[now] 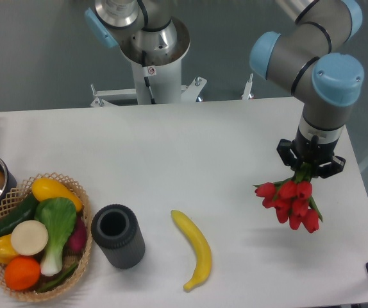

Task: Insert the flowers into the vase
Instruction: 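Carry the red tulip bunch with the gripper toward the black vase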

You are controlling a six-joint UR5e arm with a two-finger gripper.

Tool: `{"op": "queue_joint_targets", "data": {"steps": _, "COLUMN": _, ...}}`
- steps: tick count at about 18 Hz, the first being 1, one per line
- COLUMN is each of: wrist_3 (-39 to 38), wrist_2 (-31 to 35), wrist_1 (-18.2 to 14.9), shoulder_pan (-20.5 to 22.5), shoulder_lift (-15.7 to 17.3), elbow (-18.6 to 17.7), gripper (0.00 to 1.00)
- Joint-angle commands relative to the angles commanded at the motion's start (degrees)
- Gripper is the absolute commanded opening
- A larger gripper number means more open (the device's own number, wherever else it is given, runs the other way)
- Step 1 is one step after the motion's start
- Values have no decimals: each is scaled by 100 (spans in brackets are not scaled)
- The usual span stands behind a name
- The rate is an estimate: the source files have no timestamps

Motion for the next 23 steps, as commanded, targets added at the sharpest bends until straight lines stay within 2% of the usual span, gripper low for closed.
{"op": "queue_joint_targets", "data": {"steps": 3, "wrist_3": -26, "wrist_2": -192, "wrist_1": 0, "shoulder_pan": -9, "shoulder_lift": 18, "elbow": -9, "gripper": 0}}
{"op": "queue_joint_targets", "data": {"steps": 8, "wrist_3": -623, "wrist_2": -1352, "wrist_1": 123, "shoulder_pan": 0, "shoulder_lift": 220, "elbow": 70, "gripper": 0}}
{"op": "queue_joint_targets", "data": {"steps": 11, "wrist_3": -1088, "wrist_2": -1940, "wrist_1": 430, "shoulder_pan": -96, "shoulder_lift": 255, "elbow": 53, "gripper": 0}}
{"op": "queue_joint_targets", "data": {"steps": 16, "wrist_3": -2081, "wrist_2": -2696, "wrist_1": 1159, "shoulder_pan": -404, "shoulder_lift": 255, "elbow": -44, "gripper": 0}}
{"op": "queue_joint_targets", "data": {"steps": 21, "wrist_3": -2469, "wrist_2": -4181, "wrist_1": 1248, "shoulder_pan": -502, "shoulder_lift": 351, "elbow": -18, "gripper": 0}}
{"op": "queue_joint_targets", "data": {"steps": 23, "wrist_3": -2522, "wrist_2": -4385, "wrist_1": 1309, "shoulder_pan": -510, "shoulder_lift": 527, "elbow": -61, "gripper": 0}}
